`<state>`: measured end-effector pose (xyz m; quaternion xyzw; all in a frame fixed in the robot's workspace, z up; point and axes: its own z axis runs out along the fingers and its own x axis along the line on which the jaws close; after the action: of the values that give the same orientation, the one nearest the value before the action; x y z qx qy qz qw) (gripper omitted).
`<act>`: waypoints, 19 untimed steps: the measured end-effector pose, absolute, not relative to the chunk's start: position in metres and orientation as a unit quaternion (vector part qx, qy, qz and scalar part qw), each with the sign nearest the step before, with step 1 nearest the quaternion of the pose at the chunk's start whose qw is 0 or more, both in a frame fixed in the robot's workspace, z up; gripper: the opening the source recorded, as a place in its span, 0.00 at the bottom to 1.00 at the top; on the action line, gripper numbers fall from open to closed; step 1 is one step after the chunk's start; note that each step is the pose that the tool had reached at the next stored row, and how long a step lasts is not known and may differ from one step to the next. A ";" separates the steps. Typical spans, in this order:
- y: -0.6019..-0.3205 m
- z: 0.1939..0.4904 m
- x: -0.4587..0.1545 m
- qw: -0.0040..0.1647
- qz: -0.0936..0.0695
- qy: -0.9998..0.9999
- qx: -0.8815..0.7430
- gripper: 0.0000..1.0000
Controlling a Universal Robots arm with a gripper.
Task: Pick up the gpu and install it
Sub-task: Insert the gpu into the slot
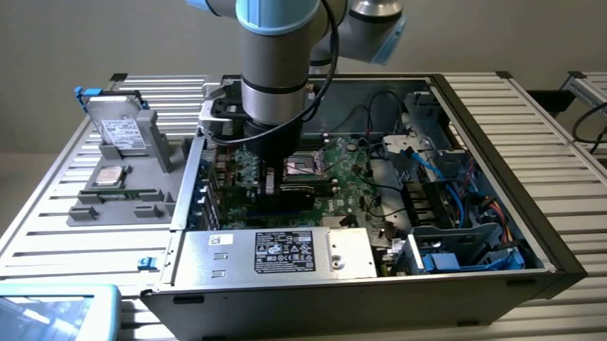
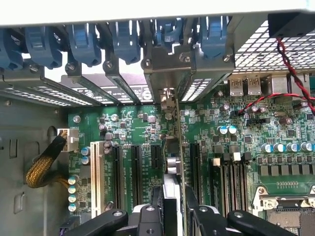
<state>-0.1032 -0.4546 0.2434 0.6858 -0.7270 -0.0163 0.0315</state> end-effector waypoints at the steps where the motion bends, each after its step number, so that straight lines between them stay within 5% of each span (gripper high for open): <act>1: -0.455 0.248 -0.103 0.032 -0.016 -0.727 0.686 0.28; 19: -0.457 0.266 -0.091 0.031 -0.016 -0.724 0.689 0.28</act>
<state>-0.0910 -0.4570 0.2657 0.6894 -0.7236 -0.0162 0.0306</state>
